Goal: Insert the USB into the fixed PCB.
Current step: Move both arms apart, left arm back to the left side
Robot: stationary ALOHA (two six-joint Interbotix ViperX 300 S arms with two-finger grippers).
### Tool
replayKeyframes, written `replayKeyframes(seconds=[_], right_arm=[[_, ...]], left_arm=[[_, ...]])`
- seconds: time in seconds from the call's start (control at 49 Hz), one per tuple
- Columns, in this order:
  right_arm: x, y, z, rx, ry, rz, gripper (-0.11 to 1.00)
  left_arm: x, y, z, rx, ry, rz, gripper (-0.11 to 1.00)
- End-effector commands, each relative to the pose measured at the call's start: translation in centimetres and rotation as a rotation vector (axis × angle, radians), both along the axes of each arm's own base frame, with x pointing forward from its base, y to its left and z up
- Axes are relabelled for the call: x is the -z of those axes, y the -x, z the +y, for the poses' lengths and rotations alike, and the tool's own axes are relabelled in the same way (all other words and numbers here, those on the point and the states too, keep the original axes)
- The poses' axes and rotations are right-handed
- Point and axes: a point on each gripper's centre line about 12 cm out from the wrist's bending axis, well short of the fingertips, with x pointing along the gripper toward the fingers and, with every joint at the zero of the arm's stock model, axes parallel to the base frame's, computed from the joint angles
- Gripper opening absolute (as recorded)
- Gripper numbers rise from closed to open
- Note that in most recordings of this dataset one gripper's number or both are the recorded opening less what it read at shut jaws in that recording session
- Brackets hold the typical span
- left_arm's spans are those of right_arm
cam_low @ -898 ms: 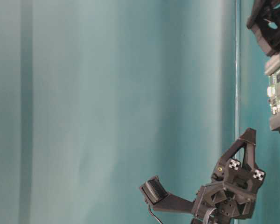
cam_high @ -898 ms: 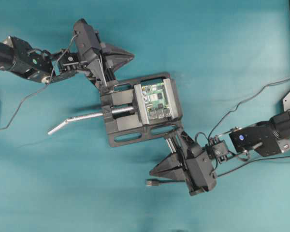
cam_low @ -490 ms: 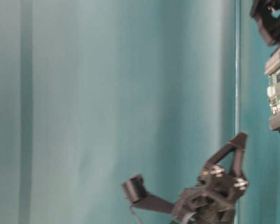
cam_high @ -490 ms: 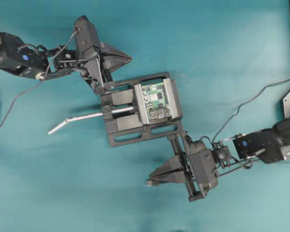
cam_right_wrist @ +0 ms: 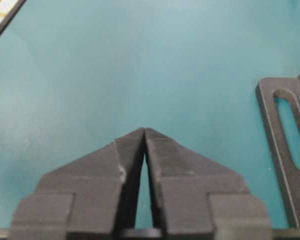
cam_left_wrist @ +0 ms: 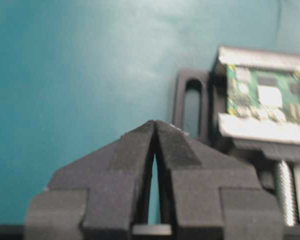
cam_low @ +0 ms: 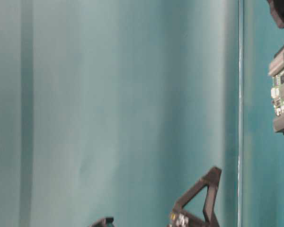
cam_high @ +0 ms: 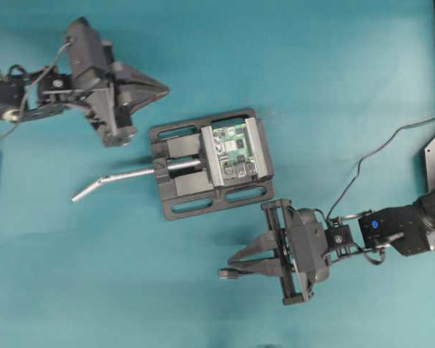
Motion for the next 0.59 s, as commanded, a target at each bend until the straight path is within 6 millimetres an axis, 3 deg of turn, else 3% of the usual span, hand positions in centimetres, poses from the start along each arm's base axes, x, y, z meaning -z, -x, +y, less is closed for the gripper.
replayKeyframes(seconds=[0.0,0.245,0.572], right_arm=[[-1.0,-0.2,0.3,0.014,-0.026,-0.030,0.19],[-0.6,0.4,0.9,0.063,-0.046,-0.006,0.63],[0.9,0.6,2.3,0.094,0.019,0.024,0.64]], left_arm=[[-1.2,0.6,-0.8,0.021,-0.009,-0.032,0.00],[-1.8,3.0,-2.5,0.061,-0.016,-0.058,0.00],[-2.9,7.1,-3.3,0.065,-0.024,-0.106,0.00]])
